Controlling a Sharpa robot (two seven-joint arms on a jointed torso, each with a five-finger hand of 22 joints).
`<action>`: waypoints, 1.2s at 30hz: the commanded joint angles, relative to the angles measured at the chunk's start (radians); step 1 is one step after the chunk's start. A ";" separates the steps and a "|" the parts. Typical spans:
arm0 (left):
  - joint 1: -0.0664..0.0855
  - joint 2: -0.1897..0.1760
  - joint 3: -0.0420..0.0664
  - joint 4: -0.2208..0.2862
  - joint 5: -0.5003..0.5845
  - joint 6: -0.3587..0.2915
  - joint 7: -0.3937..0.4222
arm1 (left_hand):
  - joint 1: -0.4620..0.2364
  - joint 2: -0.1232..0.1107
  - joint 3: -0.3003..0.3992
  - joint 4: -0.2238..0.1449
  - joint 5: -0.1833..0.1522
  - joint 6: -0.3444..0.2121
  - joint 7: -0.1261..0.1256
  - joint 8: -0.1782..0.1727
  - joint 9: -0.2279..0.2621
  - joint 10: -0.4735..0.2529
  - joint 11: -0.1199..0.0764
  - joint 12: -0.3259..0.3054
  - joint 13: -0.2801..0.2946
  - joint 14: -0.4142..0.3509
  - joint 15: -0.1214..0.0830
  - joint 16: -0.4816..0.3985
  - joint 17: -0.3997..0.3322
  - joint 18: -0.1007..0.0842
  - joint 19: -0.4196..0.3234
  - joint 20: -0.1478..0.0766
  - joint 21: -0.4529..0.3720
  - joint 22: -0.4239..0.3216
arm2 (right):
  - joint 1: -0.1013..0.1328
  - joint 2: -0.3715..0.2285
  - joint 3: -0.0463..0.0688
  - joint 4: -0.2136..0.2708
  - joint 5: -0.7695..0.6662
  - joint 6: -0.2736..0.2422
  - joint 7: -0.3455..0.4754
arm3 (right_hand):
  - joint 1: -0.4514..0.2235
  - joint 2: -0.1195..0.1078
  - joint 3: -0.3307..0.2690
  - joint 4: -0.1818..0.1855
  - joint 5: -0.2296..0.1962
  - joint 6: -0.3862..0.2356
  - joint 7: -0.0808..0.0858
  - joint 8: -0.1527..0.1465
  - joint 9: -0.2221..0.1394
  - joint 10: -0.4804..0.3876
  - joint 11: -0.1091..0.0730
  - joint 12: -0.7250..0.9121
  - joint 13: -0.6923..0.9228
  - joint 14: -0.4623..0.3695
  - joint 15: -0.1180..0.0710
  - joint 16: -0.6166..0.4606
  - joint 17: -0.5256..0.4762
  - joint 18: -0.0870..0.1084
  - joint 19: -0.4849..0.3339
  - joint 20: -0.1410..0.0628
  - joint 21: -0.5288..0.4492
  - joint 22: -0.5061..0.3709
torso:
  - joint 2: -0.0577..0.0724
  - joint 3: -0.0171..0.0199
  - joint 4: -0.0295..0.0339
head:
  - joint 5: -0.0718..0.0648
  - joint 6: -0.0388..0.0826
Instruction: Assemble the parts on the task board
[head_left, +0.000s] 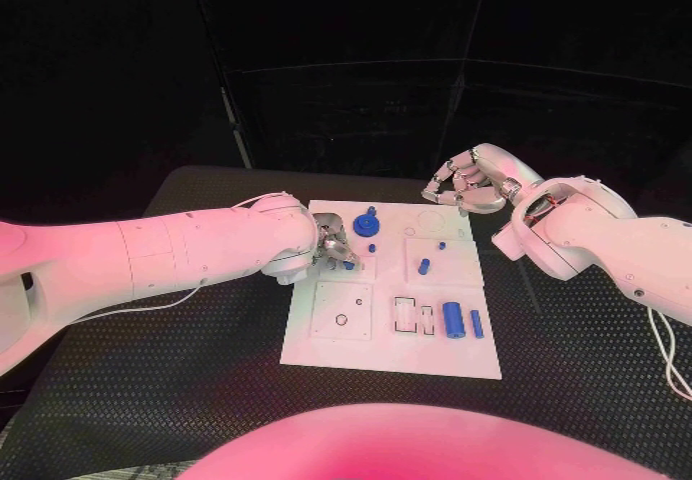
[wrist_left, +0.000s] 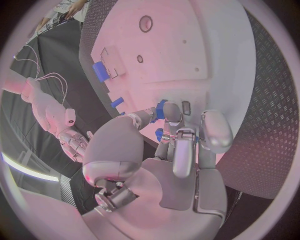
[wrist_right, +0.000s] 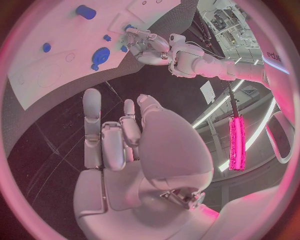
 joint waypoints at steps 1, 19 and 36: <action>-0.007 0.000 -0.005 0.007 -0.014 0.012 -0.013 | 0.003 0.008 0.154 -0.158 0.007 -0.001 -0.002 -0.005 -0.002 0.008 -0.003 0.005 0.001 0.099 -0.005 0.004 0.244 -0.012 0.004 -0.001 0.004 0.001 | 0.002 0.001 0.001 0.001 0.002 0.004 0.005 | 0.008 0.001 -0.001 0.008 0.006 -0.006 -0.001 0.006 0.002 -0.004 -0.002 -0.001 -0.001 0.047 -0.006 -0.003 0.001 0.016 -0.003 0.000 -0.005 -0.001 | 0.000 -0.0011 0.0012 | 0.001 0.000; -0.012 -0.016 -0.005 0.040 -0.083 -0.074 -0.011 | 0.015 0.012 0.139 -0.161 0.009 0.012 -0.007 0.003 -0.010 0.033 -0.008 0.034 0.039 0.102 -0.008 0.011 0.257 -0.017 0.016 -0.003 0.020 0.025 | 0.002 0.002 0.001 -0.001 0.002 0.006 0.005 | 0.008 0.001 -0.001 0.008 0.006 -0.006 -0.001 0.006 0.002 -0.004 -0.002 -0.001 -0.001 0.047 -0.006 -0.003 0.000 0.016 -0.003 0.000 -0.005 -0.001 | 0.000 -0.0012 0.0013 | 0.002 0.000; -0.012 -0.023 -0.005 0.045 -0.085 -0.070 -0.015 | 0.016 0.015 0.138 -0.160 0.009 0.013 -0.008 0.004 -0.011 0.035 -0.008 0.034 0.038 0.103 -0.009 0.012 0.259 -0.017 0.018 -0.003 0.022 0.028 | 0.002 0.004 0.001 -0.003 0.002 0.009 0.006 | 0.012 0.001 0.002 0.010 0.017 -0.004 -0.003 0.010 0.004 -0.004 -0.003 -0.001 -0.001 0.047 -0.006 -0.004 0.000 0.016 -0.004 0.000 -0.006 -0.001 | 0.001 -0.0013 0.0017 | 0.006 0.000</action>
